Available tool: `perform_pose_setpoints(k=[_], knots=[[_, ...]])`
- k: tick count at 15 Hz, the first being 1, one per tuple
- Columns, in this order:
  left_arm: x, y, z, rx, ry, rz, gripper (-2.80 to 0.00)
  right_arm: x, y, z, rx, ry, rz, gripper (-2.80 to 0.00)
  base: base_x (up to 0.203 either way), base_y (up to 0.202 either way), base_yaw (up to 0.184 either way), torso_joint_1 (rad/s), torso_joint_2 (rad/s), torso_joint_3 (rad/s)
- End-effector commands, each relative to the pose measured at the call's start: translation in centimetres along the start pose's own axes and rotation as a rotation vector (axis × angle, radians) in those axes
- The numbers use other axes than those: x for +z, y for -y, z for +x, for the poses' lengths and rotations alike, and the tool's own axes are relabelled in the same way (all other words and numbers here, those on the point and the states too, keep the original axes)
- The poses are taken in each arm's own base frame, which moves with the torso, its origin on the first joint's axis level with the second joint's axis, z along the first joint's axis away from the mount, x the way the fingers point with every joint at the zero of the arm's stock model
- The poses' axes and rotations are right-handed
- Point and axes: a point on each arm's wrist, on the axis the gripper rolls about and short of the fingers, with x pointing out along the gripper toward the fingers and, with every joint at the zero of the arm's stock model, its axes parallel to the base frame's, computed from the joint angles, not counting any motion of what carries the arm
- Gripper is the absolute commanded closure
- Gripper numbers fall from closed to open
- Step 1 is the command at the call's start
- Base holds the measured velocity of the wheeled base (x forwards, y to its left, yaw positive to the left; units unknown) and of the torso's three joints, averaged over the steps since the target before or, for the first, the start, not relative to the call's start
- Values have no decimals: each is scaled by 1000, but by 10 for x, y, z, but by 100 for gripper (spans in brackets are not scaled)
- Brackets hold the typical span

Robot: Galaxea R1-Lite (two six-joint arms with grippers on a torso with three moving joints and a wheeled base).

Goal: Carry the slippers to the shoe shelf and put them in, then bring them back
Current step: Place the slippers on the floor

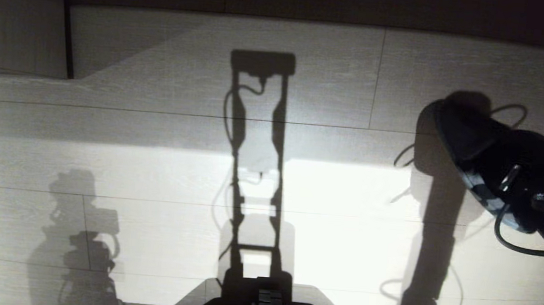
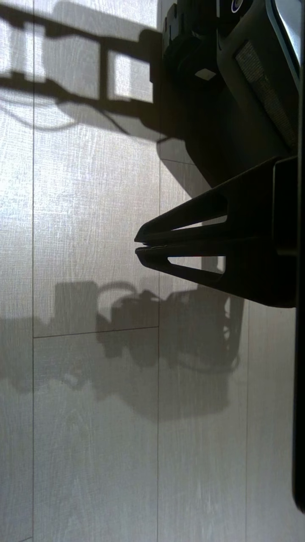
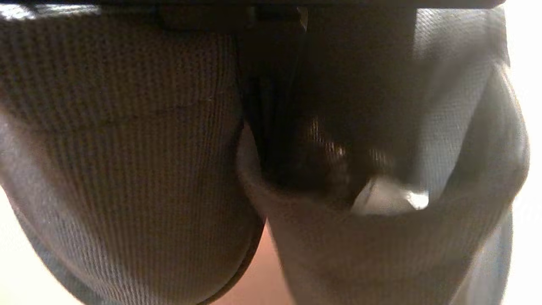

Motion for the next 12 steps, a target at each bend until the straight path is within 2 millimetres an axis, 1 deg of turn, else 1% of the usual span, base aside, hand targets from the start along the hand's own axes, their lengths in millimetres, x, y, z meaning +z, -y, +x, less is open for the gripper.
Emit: perform_pose_setpoints(k=[1,3,5,6,10,11,12], knots=[[0,0,0,0,-1,0,0,11,-8,25,42,140,20,0,0,0,0,0,0,0],[0,0,0,0,-1,0,0,39,-14,34,56,281,34,0,0,0,0,0,0,0],[0,0,0,0,1,0,0,57,-18,42,65,389,47,0,0,0,0,0,0,0],[0,0,0,0,-1,0,0,63,-20,49,70,440,51,0,0,0,0,0,0,0],[0,0,0,1,1,0,0,68,-28,76,89,548,25,0,0,0,0,0,0,0],[0,0,0,1,1,0,0,68,-28,77,93,553,21,0,0,0,0,0,0,0],[0,0,0,1,0,0,0,69,-30,82,98,558,21,0,0,0,0,0,0,0]])
